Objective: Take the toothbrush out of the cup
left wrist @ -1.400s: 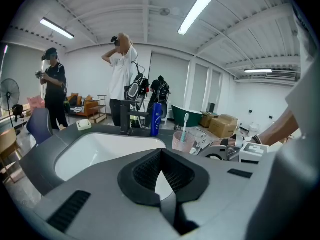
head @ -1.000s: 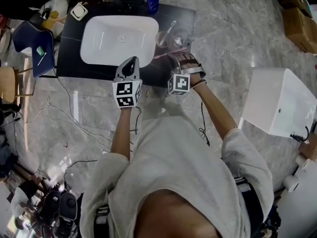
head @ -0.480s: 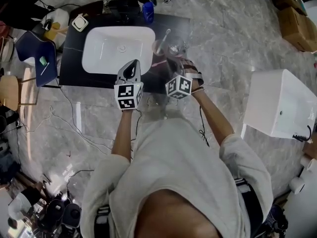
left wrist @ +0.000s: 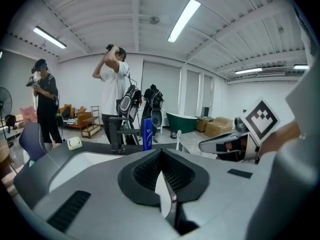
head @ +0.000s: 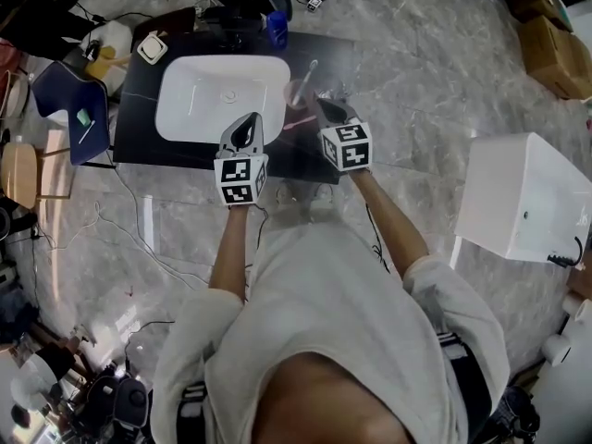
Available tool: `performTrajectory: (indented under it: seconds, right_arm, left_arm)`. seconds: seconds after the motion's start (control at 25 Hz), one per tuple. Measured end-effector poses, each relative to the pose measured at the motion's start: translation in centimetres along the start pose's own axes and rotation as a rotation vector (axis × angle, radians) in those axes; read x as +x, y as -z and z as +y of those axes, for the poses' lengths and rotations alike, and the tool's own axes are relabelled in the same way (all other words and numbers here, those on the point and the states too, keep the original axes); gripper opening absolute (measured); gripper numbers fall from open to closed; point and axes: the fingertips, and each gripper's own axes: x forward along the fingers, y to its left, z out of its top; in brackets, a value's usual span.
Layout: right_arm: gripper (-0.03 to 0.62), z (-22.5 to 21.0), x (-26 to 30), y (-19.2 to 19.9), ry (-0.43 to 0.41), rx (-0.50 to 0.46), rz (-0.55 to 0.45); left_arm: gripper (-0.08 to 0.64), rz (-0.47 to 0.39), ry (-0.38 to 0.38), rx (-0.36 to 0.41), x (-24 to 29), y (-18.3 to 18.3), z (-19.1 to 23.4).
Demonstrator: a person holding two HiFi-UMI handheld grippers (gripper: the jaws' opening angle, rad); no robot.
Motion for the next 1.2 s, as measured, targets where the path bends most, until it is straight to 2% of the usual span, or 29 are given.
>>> performTrajectory:
  seconds: [0.08,0.12,0.36,0.44,0.56,0.68,1.0,1.2]
  right_arm:
    - [0.014,-0.6,-0.1,-0.6,-0.011,0.134,-0.044]
    - [0.014,-0.9,-0.2,-0.8,-0.009,0.162,-0.055]
    - [0.019,-0.9,0.4,-1.0,0.013,0.121,-0.037]
    - [0.056,-0.8,0.9,-1.0,0.014,0.112,-0.021]
    - [0.211,-0.7,1.8,-0.8,0.007,0.099,0.011]
    - [0.273,-0.7,2.8,-1.1,0.013,0.093,0.025]
    - [0.296,-1.6,5.9,-1.8,0.051,0.101,0.084]
    - [0.251,-2.2,7.5,-2.0,0.066,0.109,0.119]
  left_arm:
    - [0.026,0.001,-0.002,-0.003,-0.1,0.1,0.1]
    - [0.026,0.001,-0.003,-0.004,0.0,0.1,0.2]
    - [0.026,0.0,-0.007,-0.009,0.0,0.0,0.5]
    - [0.026,0.0,-0.008,-0.008,0.0,0.0,0.6]
    - [0.026,-0.001,-0.011,-0.008,0.0,0.1,0.9]
    - [0.026,0.002,-0.014,-0.01,0.0,0.3,1.4]
    - [0.026,0.005,-0.028,-0.016,-0.1,0.5,2.7]
    - [0.026,0.011,-0.037,-0.022,-0.1,0.6,3.3]
